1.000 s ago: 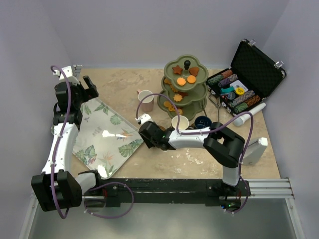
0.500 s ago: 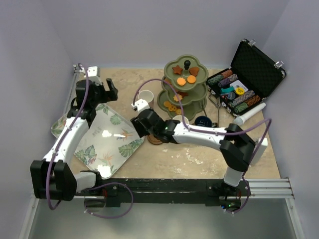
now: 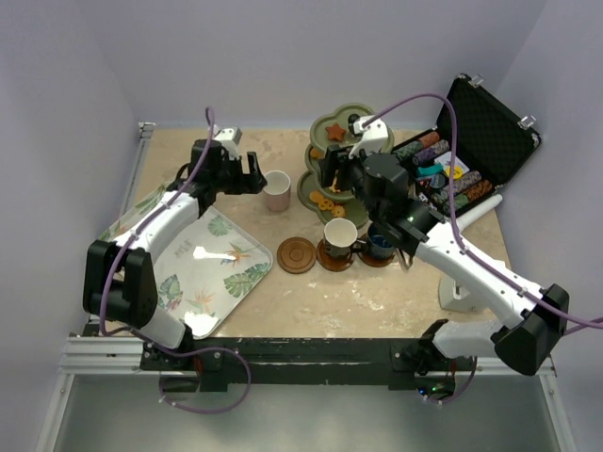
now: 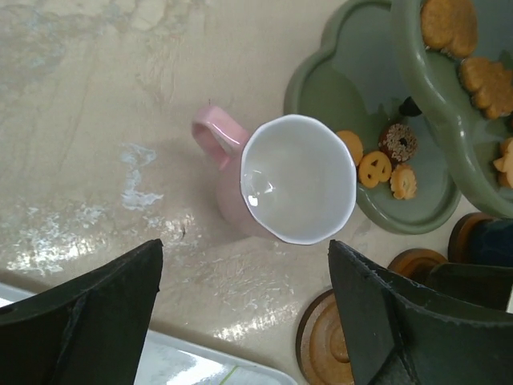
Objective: Serve the afternoon tea
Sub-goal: Pick up the cup at the center of the board.
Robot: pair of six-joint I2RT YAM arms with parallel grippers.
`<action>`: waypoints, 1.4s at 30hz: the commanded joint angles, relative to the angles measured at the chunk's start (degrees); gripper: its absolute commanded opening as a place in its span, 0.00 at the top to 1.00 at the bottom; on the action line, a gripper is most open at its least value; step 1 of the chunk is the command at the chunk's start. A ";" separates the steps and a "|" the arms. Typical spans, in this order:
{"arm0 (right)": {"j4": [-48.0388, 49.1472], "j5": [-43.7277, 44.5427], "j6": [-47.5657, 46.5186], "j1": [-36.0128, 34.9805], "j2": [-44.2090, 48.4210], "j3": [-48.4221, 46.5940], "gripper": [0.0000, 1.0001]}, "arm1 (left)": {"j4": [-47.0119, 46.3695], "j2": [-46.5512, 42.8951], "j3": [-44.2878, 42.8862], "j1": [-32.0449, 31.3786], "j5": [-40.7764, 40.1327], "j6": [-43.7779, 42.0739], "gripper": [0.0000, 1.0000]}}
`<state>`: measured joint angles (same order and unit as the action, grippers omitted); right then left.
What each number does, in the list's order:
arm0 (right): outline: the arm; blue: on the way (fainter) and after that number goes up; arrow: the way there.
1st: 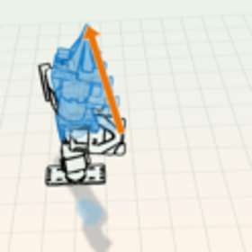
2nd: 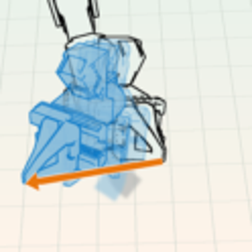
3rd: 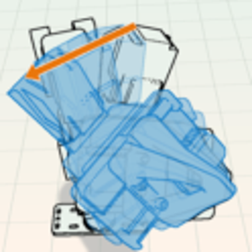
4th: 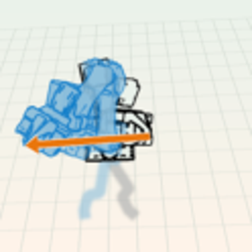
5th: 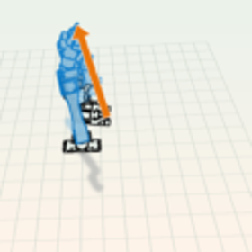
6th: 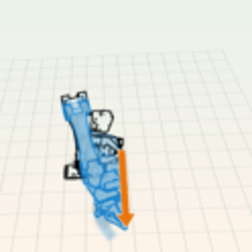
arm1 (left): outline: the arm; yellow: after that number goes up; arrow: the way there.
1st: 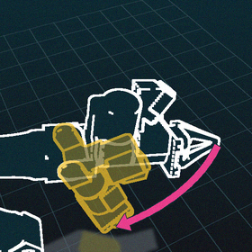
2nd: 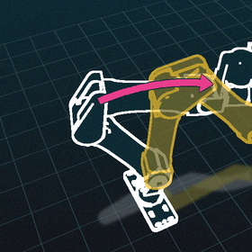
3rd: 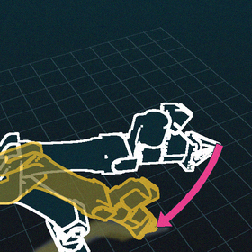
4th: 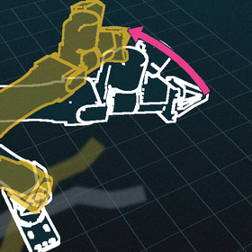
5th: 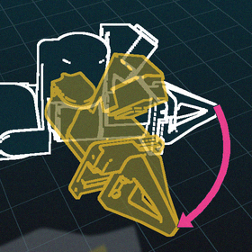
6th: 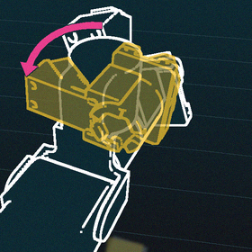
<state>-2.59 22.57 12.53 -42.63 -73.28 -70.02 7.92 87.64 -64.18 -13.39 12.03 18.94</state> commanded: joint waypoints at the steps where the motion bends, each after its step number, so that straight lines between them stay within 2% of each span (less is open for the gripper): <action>1: 1.18 -1.29 -1.99 0.18 2.16 3.57 0.32 | 3.67 4.11 -4.71 -3.65 -4.72 0.23 0.13; 8: 1.10 -2.61 -1.20 0.18 8.05 8.75 0.32 | 3.86 9.22 -6.13 -4.72 -11.68 -0.75 0.27; 14: 0.31 -2.27 -0.67 0.18 10.17 11.92 0.32 | -0.53 9.83 -5.51 -4.72 -11.42 0.75 0.32; 19: 0.31 -1.83 -0.32 0.18 11.22 13.06 0.32 | 1.30 13.69 -8.58 -4.72 -8.79 0.14 0.39; 23: -0.13 -0.86 -0.41 0.18 11.66 13.42 0.32 | 2.62 15.81 -9.64 -4.72 -6.59 -0.74 0.58; 27: -0.49 -0.42 -0.49 0.18 11.93 13.68 0.32 | 2.54 14.15 -10.61 -4.72 -5.62 -5.13 0.95; 28: -0.57 -0.24 -0.41 0.18 12.36 13.77 0.32 | 2.62 12.84 -11.05 -4.72 -5.36 -6.88 1.00; 30: -0.57 -0.07 -0.49 0.18 12.72 13.86 0.32 | 3.06 10.46 -11.58 -4.72 -3.87 -11.18 1.00; 34: -0.57 0.55 -0.84 0.18 12.98 13.86 0.32 | 8.59 5.98 -12.37 -4.72 5.35 -23.74 1.00; 38: -0.40 0.55 -1.20 0.18 12.54 13.51 0.32 | 10.17 -0.61 -9.21 -4.72 12.91 -30.78 1.00; 42: -0.49 0.28 -1.55 0.27 12.28 13.15 0.32 | 16.32 -3.87 -8.94 -5.24 18.99 -36.95 1.00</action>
<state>-3.88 21.80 11.75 -42.63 -61.49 -56.21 22.22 90.13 -72.20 -18.09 19.90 -8.58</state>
